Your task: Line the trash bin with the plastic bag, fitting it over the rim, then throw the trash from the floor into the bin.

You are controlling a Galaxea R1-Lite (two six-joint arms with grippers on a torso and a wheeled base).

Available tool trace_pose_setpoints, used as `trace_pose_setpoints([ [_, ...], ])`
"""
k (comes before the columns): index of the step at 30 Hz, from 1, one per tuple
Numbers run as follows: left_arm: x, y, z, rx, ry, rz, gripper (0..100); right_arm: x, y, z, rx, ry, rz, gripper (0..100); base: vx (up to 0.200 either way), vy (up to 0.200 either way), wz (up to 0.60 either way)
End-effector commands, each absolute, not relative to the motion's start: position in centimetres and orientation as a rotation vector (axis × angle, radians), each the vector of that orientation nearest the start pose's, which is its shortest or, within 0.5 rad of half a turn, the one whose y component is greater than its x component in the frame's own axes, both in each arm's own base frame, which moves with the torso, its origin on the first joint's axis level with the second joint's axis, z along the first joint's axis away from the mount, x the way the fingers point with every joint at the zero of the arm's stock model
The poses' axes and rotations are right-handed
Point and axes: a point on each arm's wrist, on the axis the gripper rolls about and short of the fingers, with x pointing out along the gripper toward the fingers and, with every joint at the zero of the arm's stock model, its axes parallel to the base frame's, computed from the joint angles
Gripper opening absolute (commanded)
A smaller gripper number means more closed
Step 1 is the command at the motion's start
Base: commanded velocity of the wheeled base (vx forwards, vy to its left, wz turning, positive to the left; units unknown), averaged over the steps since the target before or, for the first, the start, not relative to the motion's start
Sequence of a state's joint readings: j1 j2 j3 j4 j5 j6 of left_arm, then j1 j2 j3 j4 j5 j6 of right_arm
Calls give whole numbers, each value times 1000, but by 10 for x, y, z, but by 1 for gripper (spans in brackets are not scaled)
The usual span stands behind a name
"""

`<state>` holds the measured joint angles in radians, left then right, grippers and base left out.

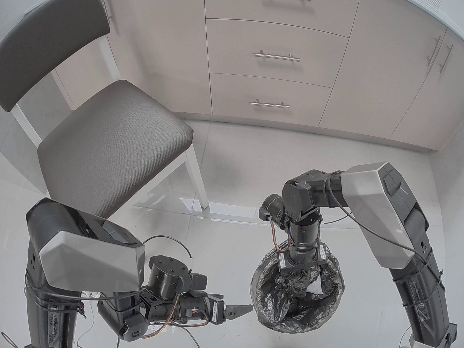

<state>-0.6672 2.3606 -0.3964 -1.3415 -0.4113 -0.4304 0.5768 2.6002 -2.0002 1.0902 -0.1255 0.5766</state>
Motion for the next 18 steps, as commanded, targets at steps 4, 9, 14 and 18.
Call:
trace_pose_setpoints([
  [4, 228, -190, -41, -297, 859, -880, 100, 367, 234, 14, -151, 1550, -139, 0, 0, 0, 0],
  [9, 228, -190, -42, -297, 858, -880, 100, 367, 235, 18, -147, 1541, -130, 0, 0, 0, 0],
  [14, 228, -190, -42, -297, 857, -879, 100, 365, 236, 17, -172, 1543, -138, 0, 0, 0, 0],
  [18, 228, -190, -42, -296, 857, -880, 100, 363, 239, 16, -185, 1540, -134, 100, 0, 0, 0],
])
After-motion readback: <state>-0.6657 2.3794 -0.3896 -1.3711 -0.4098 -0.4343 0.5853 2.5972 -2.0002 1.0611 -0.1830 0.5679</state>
